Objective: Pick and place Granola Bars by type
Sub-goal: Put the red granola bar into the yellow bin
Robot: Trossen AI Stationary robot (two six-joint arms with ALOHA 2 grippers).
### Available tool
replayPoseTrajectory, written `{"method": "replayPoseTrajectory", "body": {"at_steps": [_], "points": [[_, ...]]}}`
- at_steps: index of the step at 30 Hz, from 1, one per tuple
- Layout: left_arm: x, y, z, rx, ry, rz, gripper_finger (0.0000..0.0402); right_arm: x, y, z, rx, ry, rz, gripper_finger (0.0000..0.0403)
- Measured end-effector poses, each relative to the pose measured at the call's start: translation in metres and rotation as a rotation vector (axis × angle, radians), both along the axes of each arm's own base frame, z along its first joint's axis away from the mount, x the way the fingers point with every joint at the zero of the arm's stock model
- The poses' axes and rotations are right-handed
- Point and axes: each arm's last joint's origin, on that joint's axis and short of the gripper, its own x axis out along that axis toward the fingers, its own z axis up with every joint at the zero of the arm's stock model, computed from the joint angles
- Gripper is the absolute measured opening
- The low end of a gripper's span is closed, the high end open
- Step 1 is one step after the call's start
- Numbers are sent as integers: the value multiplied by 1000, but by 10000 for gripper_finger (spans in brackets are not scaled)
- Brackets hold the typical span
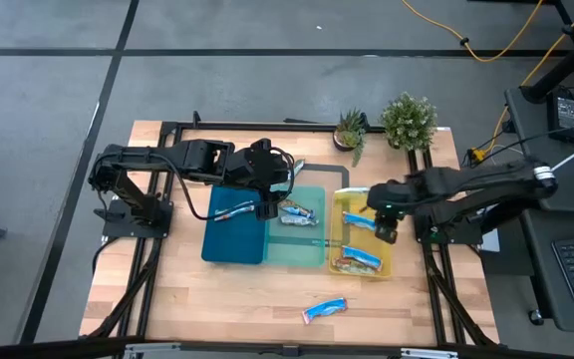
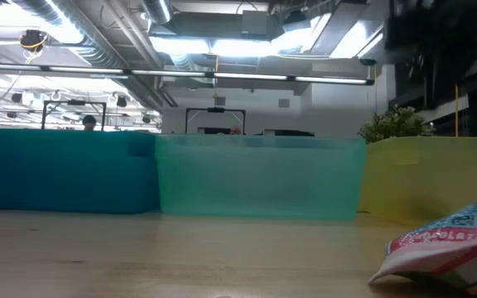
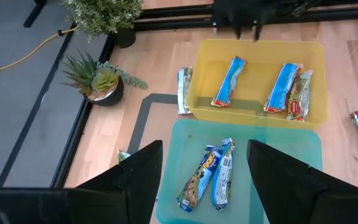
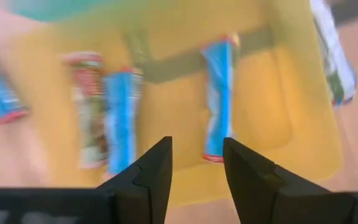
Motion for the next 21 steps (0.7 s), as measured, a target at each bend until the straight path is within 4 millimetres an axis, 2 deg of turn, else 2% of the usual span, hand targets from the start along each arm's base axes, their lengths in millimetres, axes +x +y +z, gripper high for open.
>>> {"method": "replayPoseTrajectory", "body": {"at_steps": [5, 10, 16, 21], "points": [[0, 0, 0, 0, 0, 0, 226, -8, 22, 53, 19, -154, 140, 145], [0, 0, 0, 1, 0, 0, 226, -7, 55, 96, 2, -306, 428, 145], [0, 0, 0, 36, 10, -22, 226, 13, 98, 118, -78, -352, 681, 145], [0, 3, 0, 37, 10, -12, 226, 34, 132, 122, -124, -332, 848, 145]]}}
